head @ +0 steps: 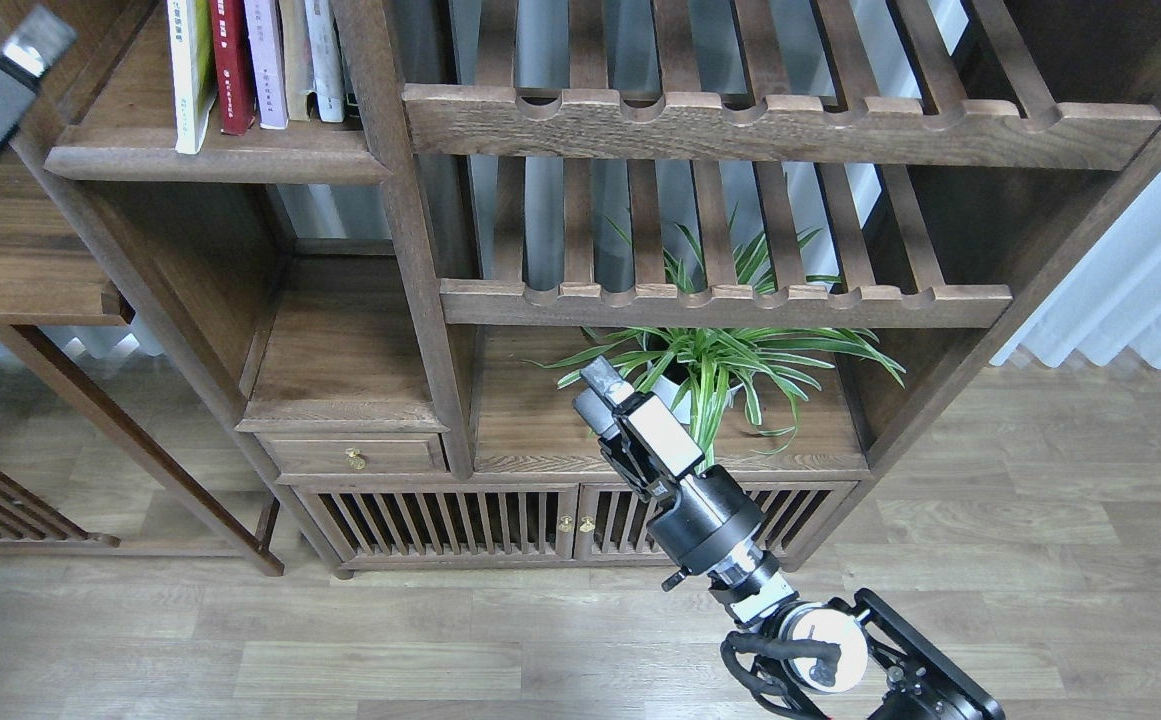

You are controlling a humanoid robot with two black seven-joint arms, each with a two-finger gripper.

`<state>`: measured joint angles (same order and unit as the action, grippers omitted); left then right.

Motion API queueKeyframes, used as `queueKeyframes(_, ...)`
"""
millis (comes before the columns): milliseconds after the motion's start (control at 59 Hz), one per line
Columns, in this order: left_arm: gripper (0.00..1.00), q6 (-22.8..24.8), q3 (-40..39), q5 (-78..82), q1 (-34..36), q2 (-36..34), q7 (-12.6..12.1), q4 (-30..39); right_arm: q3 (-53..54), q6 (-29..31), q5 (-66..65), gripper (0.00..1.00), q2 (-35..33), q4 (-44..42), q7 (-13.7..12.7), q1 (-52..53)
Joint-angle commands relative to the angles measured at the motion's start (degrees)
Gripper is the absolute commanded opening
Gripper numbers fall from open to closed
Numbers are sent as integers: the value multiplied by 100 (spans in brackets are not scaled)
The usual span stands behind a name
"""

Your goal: Organize books on shelf

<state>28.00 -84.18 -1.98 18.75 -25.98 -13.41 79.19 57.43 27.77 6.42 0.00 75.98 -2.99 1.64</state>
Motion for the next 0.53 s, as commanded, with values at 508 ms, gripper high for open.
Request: queueKeyframes(508,92,0,692,31,-1215,831,-47,-53,5,-8,-9,98,0,-22,0,-32)
